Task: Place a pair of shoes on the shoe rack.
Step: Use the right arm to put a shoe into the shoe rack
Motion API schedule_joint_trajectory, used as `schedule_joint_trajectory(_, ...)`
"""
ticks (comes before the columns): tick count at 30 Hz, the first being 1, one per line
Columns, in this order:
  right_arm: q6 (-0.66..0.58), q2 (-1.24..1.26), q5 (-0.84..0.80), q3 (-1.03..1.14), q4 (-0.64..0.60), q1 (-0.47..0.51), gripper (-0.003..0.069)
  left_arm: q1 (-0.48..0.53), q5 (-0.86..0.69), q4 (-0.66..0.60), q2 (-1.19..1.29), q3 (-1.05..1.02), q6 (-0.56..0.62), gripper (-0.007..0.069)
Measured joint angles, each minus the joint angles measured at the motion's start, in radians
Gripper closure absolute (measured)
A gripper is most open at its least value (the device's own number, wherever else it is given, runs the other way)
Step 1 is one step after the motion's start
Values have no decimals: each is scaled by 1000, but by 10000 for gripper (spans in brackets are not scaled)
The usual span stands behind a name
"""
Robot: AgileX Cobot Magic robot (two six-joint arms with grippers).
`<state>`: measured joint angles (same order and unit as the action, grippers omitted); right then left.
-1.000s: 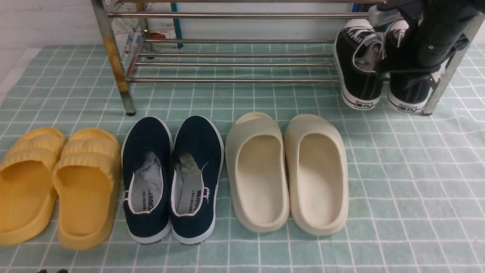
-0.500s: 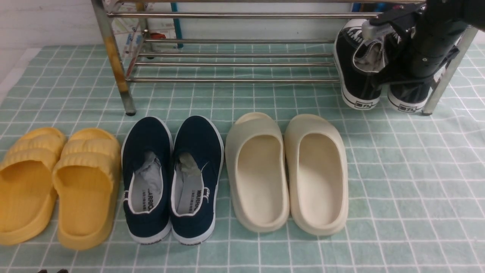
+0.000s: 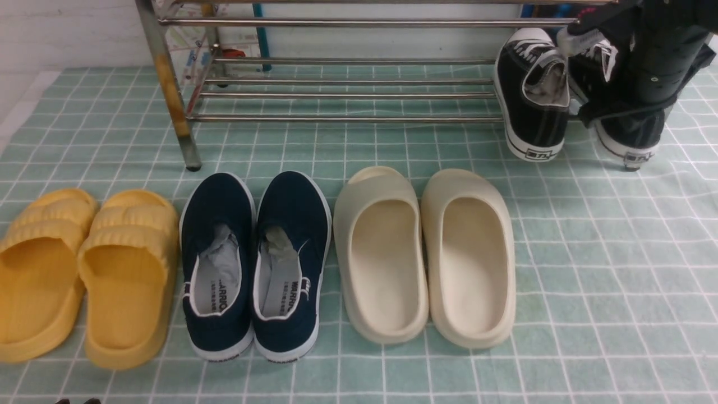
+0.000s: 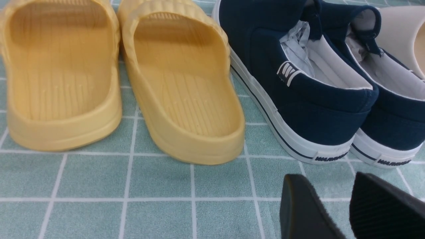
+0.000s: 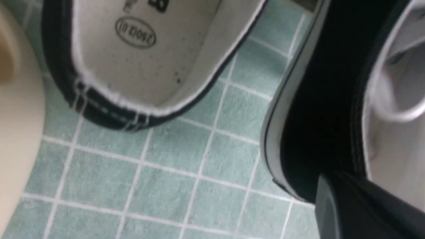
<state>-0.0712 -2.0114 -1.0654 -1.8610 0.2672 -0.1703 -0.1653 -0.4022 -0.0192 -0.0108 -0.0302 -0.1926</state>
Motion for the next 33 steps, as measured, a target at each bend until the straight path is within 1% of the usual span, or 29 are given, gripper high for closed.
schedule_joint_trajectory(2,3,0,14,0,-16,0,655,0,0,0,0,0,0,386)
schedule_joint_trajectory(8,7,22,32,0,-137,0,655,0,0,0,0,0,0,386)
schedule_joint_trajectory(9,7,24,32,0,-137,0,655,0,0,0,0,0,0,386)
schedule_joint_trajectory(10,7,51,30,0,-177,0,654,0,0,0,0,0,0,386)
schedule_joint_trajectory(16,7,169,-14,22,-255,0,651,0,0,0,0,0,0,386)
schedule_joint_trajectory(19,7,209,-45,93,-247,0,651,0,0,0,0,0,0,386)
schedule_joint_trajectory(20,7,225,-53,202,-209,4,651,0,0,0,0,0,0,386)
schedule_joint_trajectory(22,9,226,-49,261,-188,9,650,0,0,0,0,0,0,386)
schedule_joint_trajectory(23,12,221,-29,339,-157,15,649,0,0,0,0,0,0,386)
schedule_joint_trajectory(25,18,215,3,401,-127,24,649,0,0,0,0,0,0,386)
schedule_joint_trajectory(26,37,206,64,446,-96,35,649,0,0,0,0,0,0,386)
schedule_joint_trajectory(29,71,192,183,458,-65,54,649,0,0,0,0,0,0,386)
schedule_joint_trajectory(30,71,191,193,458,-63,56,649,0,0,0,0,0,0,386)
schedule_joint_trajectory(32,90,185,311,458,-48,70,649,0,0,0,0,0,0,386)
schedule_joint_trajectory(33,90,185,318,458,-48,70,649,0,0,0,0,0,0,386)
